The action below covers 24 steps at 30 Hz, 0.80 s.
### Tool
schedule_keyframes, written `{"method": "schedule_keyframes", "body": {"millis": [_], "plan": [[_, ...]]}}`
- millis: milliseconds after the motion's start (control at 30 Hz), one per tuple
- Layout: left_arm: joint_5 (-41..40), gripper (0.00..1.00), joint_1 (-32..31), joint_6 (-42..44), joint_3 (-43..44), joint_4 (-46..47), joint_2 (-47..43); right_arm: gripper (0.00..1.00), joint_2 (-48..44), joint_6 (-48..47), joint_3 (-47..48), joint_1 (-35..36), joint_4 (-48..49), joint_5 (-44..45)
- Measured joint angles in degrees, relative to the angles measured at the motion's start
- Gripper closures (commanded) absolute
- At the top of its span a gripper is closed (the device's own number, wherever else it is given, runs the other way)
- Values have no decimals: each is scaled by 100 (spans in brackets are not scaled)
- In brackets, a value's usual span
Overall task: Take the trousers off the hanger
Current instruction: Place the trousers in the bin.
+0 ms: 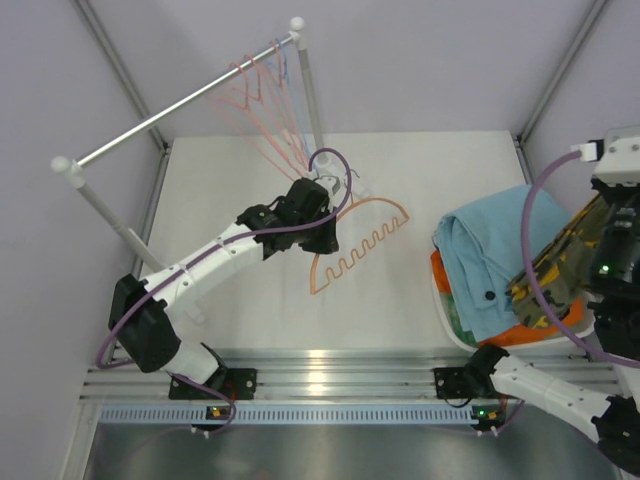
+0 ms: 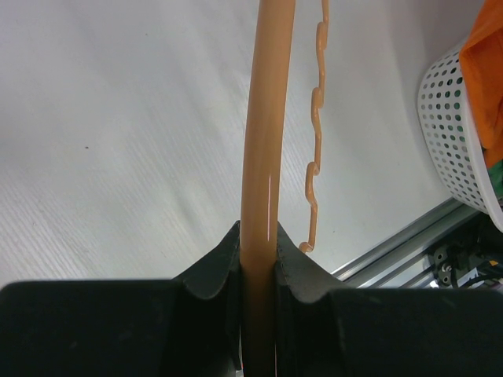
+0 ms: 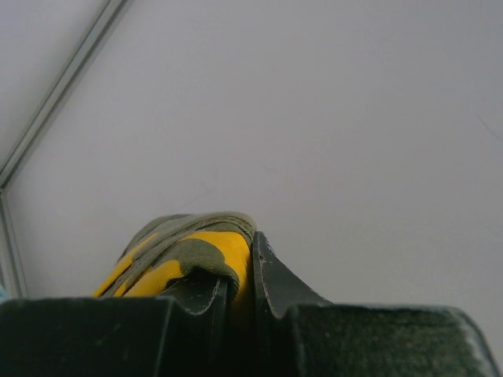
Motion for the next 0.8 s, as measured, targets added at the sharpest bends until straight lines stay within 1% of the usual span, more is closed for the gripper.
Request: {"method": "schedule_keyframes", "body": {"millis": [167,367,467,667,800], "plan": [[-13,100,0,0,-13,7,-2,100,212,391,-413,0,-245,-116],[-48,100,0,2,-105,42,-35,100,675,826,-494,-13,-431,-378],[-55,100,0,2,-177,48,-107,100,852,1108,-632,-151,-562,-557],[-55,100,0,2,-319,127,-310,100,1228,1893,-988,-752,-1228,-931],[-55,100,0,24,-341,175,-385,100,1309,2588,-1193,-837,-2076,-1357]]}}
